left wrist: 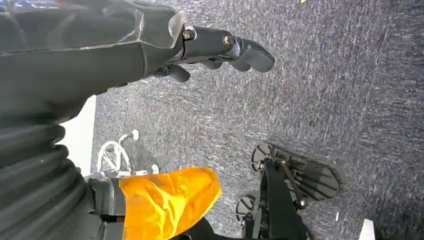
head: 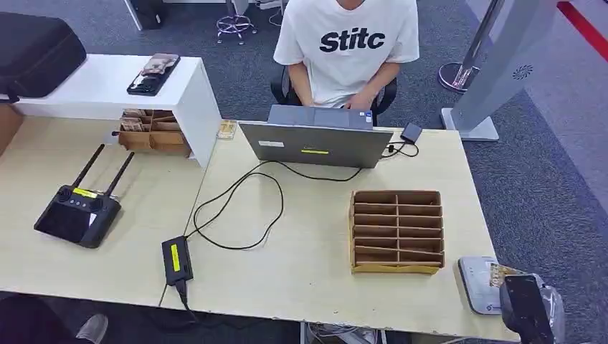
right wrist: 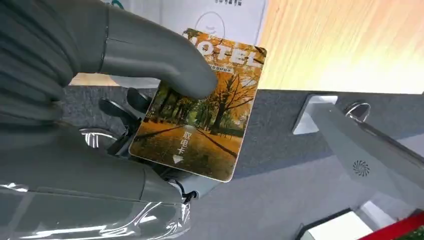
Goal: Pass the card to the sensor for recognition and then transmit it.
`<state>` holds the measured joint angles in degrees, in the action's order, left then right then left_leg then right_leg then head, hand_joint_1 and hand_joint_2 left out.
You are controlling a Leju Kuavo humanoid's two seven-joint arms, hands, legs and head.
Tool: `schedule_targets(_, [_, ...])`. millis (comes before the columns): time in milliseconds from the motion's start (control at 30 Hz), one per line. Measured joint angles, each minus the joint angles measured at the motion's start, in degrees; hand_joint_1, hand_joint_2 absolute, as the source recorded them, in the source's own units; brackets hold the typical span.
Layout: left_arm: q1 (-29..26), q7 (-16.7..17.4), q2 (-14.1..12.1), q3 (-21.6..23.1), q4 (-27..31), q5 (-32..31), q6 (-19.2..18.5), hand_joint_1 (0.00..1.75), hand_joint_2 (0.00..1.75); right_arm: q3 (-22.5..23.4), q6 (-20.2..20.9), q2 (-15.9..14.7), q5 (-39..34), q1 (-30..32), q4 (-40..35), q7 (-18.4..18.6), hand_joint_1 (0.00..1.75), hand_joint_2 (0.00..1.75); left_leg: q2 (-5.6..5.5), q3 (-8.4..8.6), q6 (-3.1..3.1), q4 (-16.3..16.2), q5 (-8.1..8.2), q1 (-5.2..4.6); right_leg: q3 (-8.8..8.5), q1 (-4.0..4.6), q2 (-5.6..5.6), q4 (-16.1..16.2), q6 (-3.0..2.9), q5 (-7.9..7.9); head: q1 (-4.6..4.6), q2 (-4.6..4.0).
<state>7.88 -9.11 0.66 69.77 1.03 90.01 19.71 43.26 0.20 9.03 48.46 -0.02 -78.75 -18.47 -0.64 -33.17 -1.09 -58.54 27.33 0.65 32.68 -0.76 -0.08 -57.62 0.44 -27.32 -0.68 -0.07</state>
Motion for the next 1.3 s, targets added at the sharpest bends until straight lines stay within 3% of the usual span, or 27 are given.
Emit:
schedule_targets(900, [0.0,0.5,0.0,0.1,0.0,0.0,-0.4,0.0,1.75,-0.7,0.0,1.2,2.6,-0.7,4.6,-0.6,1.68,1.75,0.01,0.03,0.0,0.0,0.0,0.01,-0.04,0.01,0.01,0.0,-0.01,0.0,0.02,0.0])
schedule_targets(1100, [0.0,0.4,0.0,0.1,0.0,0.0,-0.4,0.0,1.75,-1.4,0.1,1.5,2.4,-0.4,2.6,-0.9,1.71,1.75,0.01,0.02,-0.01,0.0,-0.01,0.01,-0.03,0.01,0.0,0.0,-0.02,0.0,0.02,0.0])
schedule_targets(1300, [0.0,0.3,0.0,0.1,0.0,0.0,-0.3,0.0,1.75,-3.1,0.2,1.7,0.1,0.7,-4.4,-0.6,1.68,1.75,0.01,0.01,-0.01,0.0,-0.01,0.01,0.0,0.01,0.01,0.0,-0.02,0.0,0.02,0.0])
